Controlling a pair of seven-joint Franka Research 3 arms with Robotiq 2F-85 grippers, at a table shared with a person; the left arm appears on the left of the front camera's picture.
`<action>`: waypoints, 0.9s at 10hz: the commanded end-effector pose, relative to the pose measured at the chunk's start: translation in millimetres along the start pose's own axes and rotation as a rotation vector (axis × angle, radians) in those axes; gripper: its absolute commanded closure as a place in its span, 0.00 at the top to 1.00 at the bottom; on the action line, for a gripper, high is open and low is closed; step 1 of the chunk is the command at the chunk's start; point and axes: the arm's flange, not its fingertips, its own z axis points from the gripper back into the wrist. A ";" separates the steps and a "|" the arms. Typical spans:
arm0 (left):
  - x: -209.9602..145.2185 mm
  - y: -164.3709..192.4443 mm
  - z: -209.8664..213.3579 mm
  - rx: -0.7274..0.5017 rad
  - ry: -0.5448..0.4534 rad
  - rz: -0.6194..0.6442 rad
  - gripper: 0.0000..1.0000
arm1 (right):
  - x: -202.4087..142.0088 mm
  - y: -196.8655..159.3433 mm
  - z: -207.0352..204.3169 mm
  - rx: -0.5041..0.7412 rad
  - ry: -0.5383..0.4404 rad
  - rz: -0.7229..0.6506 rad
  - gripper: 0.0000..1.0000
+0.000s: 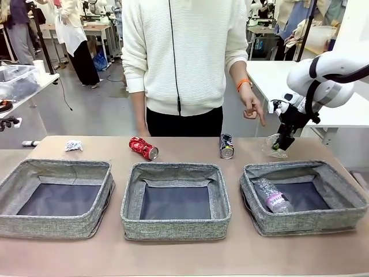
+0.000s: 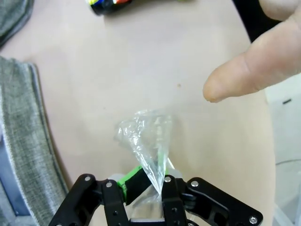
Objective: Sort the waste into the appropriate baskets.
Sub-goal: Pick up the waste item pointed out by the person.
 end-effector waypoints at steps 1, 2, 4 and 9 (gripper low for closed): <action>0.4 -2.0 0.0 -0.018 -0.002 -0.021 1.00 | -4.4 0.7 3.9 0.020 0.004 -0.018 0.03; 0.4 -2.0 0.0 -0.018 -0.002 -0.021 1.00 | -5.4 3.4 9.6 0.022 -0.012 -0.019 0.03; 0.4 -2.0 0.0 -0.018 -0.002 -0.021 1.00 | -5.9 18.8 38.1 -0.036 -0.083 -0.066 0.03; 0.4 -2.0 0.0 -0.018 -0.002 -0.021 1.00 | 47.8 153.0 158.7 -0.412 -0.504 -0.536 0.03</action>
